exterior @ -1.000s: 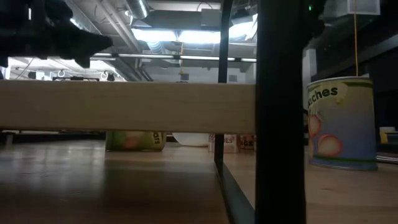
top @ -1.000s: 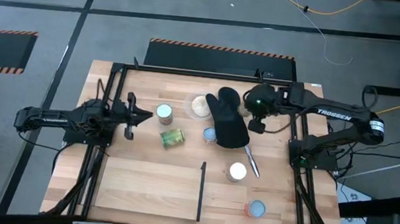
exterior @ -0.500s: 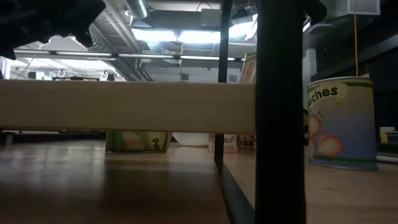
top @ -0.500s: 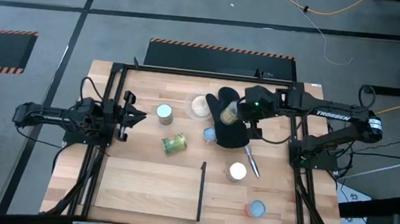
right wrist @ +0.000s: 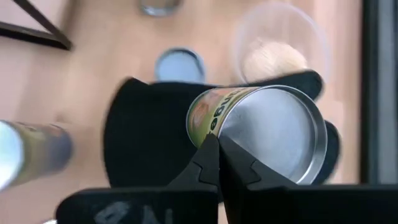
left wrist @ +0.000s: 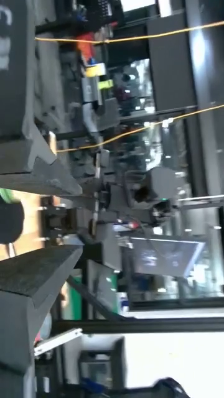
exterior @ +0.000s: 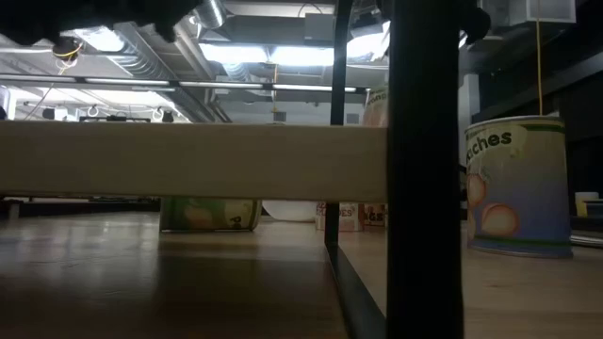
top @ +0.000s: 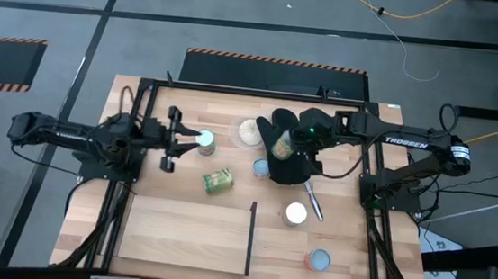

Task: Pick and place cans onto a shelf
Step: Put the right green canned orange on the shelf

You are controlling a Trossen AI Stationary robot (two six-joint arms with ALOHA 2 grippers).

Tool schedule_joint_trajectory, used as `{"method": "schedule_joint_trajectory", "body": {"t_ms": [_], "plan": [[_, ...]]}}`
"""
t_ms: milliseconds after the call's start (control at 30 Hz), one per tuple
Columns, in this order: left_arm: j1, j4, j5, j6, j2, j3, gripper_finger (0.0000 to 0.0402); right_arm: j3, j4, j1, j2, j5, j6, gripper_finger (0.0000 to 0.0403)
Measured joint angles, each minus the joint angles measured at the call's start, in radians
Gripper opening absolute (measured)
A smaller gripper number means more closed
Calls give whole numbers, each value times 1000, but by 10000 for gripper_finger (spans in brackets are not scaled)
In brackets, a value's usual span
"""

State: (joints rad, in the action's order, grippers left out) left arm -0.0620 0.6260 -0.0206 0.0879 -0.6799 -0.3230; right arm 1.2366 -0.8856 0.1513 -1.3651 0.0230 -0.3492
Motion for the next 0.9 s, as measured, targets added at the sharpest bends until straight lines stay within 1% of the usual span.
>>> {"method": "schedule_joint_trajectory", "body": {"t_ms": [133,233,400,467,600,733,833,900], "plan": [[0,-95,2,2,-151,-146,131,0,20,0,0,95,0,0],[0,-198,2,7,-257,-269,131,0,50,0,0,147,0,0],[0,-376,-3,94,-439,-466,132,0,98,0,0,217,-3,0],[0,-419,-34,117,-507,-538,132,0,114,0,0,243,-3,0],[-1,-467,-103,160,-627,-660,132,0,129,0,0,274,-3,0],[-1,-541,-139,212,-717,-772,129,0,130,0,0,321,4,0],[-1,-556,-162,212,-774,-826,128,0,140,0,0,369,5,0],[-1,-571,-171,213,-806,-856,128,0,149,-1,1,374,5,0]]}}
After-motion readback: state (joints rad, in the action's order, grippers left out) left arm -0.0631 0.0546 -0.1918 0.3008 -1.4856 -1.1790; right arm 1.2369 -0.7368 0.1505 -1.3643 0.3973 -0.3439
